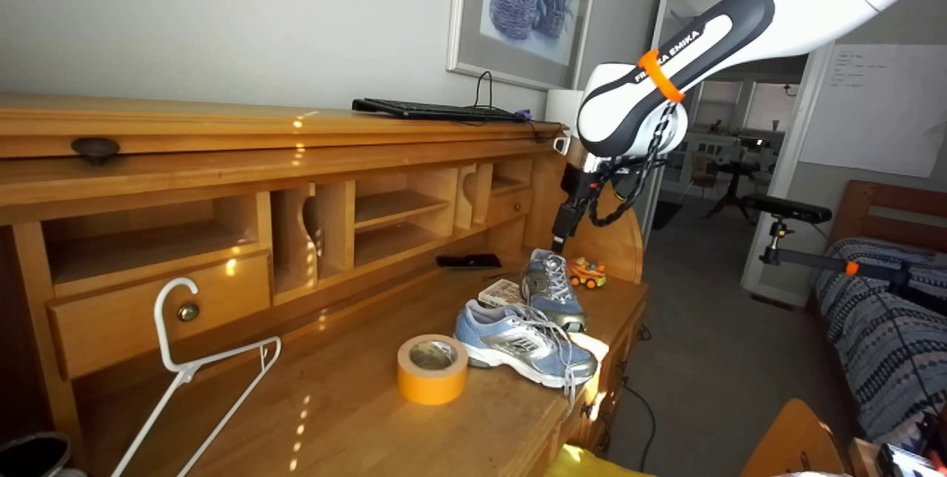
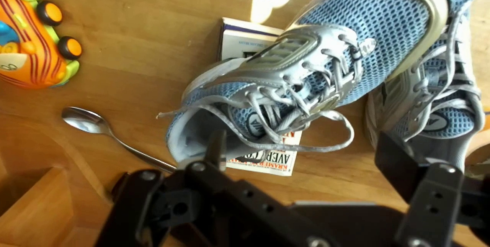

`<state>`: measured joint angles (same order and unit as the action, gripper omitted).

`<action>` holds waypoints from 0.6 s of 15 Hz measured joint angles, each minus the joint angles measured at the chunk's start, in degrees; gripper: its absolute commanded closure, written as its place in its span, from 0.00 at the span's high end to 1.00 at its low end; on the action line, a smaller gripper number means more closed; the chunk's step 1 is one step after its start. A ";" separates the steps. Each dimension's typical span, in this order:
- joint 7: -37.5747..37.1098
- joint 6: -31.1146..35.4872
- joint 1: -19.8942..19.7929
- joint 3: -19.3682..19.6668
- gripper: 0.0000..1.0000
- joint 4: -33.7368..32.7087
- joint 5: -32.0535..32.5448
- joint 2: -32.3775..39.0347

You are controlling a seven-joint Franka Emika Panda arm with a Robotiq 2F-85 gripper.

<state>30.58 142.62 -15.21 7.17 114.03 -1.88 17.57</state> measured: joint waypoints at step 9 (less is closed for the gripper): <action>12.38 0.23 -2.97 -2.14 1.00 -1.97 -0.82 3.74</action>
<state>42.96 142.86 -18.18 5.03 112.06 -2.70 21.31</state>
